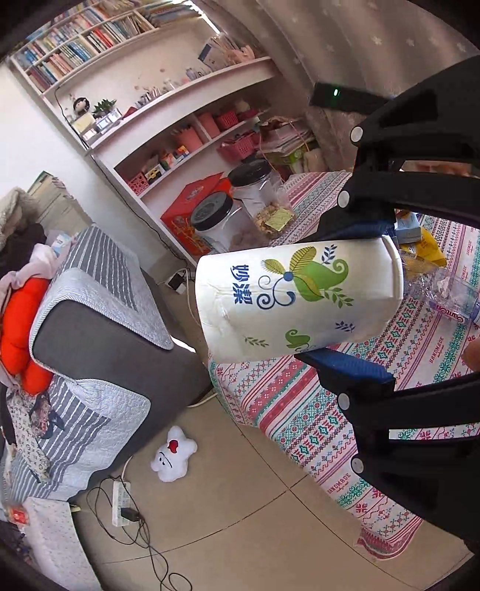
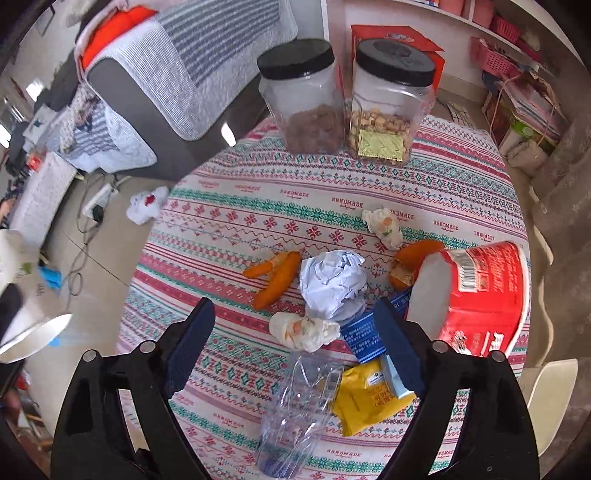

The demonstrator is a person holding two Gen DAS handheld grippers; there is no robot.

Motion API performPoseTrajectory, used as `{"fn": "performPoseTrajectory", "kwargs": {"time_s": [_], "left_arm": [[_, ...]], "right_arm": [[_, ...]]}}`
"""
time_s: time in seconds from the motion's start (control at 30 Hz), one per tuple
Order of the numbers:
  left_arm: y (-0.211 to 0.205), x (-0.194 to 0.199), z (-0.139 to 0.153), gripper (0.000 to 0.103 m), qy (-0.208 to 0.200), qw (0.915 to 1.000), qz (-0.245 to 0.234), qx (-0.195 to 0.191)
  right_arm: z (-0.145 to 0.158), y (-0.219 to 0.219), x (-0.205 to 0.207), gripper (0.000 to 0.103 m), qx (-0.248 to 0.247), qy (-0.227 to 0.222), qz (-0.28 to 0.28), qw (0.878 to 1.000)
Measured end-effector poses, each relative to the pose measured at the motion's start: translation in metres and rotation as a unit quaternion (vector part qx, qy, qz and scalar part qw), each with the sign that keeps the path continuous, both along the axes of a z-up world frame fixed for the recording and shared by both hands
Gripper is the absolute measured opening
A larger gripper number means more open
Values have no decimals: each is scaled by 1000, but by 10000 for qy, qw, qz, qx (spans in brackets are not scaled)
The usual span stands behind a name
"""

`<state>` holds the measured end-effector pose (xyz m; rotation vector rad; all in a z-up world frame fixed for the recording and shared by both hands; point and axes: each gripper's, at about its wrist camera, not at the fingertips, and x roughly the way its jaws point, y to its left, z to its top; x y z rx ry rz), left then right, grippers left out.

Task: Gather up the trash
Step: 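Grasp the crumpled paper with the right gripper while the left gripper lifts the cup, then carry both items over the white bin and open both grippers to drop them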

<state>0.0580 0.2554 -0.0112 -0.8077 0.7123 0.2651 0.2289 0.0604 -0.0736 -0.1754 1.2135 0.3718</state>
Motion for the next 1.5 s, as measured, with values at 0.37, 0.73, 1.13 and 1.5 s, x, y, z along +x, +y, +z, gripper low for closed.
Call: {"fn": "performPoseTrajectory", "kwargs": {"time_s": [0.37,0.73,1.13,1.5], "left_arm": [[5,-1,2,52,-23,9997,-230,-32],[2,-1,-6,52,89,9995,-311,-63],[-23,8,3,52,-141,9976,-649,202],[-69,19,7,52,-314,9928,-1063,454]], "right_arm": [[-79,9,41,61,-578,652,-525,9948],[-41,-10,27,13,-259,-187,-512,9982],[51,-51,-24,13,674,-1367,-568,9867],[100,-128,-81,13,1105,-2372,-1298,9564]]}}
